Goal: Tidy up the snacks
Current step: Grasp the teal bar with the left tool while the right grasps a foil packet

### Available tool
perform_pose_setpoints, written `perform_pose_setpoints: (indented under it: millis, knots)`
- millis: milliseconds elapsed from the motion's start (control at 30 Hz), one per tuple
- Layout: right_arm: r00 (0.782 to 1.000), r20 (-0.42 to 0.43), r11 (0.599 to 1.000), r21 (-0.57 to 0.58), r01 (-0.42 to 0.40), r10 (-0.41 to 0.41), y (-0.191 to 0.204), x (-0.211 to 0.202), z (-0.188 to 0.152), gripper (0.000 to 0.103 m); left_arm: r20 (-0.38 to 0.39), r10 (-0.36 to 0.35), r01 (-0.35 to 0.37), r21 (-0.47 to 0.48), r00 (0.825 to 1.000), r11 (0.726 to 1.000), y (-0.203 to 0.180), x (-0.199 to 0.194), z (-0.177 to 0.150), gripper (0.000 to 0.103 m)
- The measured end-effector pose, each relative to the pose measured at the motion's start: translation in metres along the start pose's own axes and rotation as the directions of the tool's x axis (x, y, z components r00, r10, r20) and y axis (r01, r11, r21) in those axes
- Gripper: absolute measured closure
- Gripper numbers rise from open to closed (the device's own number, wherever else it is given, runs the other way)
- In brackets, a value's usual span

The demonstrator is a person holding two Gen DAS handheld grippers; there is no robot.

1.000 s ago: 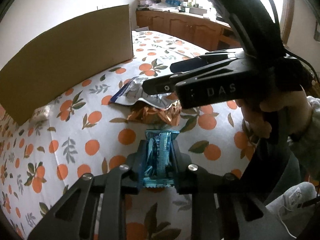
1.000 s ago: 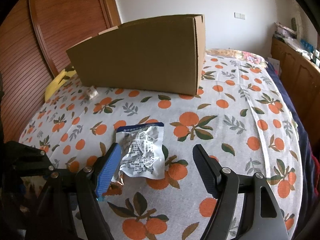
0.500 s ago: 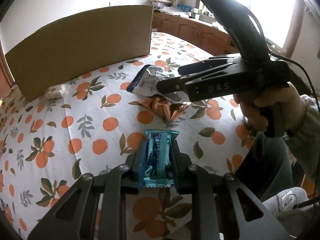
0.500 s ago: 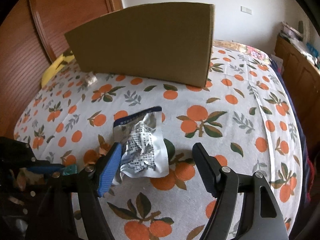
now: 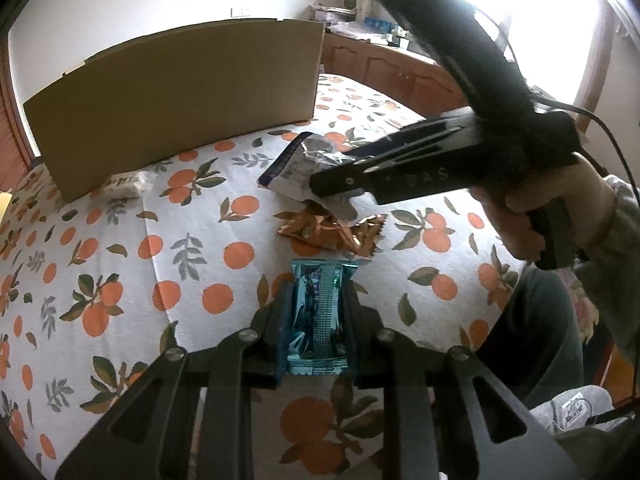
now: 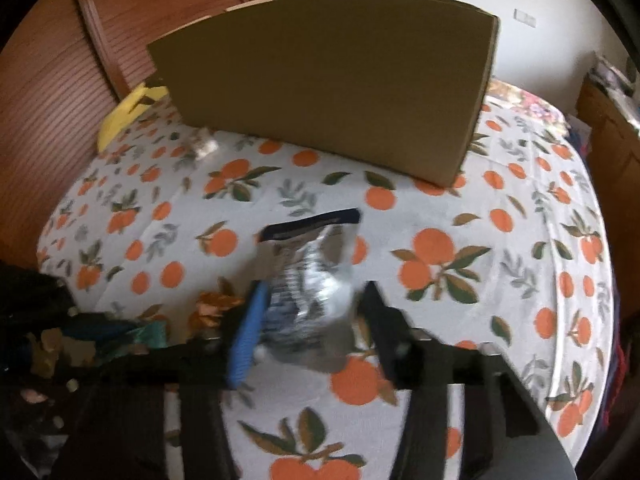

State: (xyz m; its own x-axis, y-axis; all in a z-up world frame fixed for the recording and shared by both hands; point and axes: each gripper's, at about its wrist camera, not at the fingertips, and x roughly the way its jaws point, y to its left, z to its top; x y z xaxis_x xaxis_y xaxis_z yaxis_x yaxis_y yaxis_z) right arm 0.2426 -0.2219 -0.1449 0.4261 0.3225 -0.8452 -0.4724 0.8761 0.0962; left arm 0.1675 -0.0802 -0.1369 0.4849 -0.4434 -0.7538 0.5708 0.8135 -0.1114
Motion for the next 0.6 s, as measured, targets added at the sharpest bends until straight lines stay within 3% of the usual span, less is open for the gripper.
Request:
perform_pose_setpoints:
  millis: [400, 600]
  knots:
    - [0.998, 0.06, 1.0, 0.025, 0.018, -0.019, 0.005, -0.012, -0.004, 0.07, 0.033, 0.012, -0.01, -0.05, 0.999, 0.999, 0.013, -0.006, 0.0, 0.082]
    - [0.994, 0.11, 0.999, 0.04, -0.002, -0.002, 0.005, -0.028, 0.0, 0.086, 0.051, 0.015, -0.012, -0.068, 0.999, 0.998, 0.017, -0.007, 0.002, 0.082]
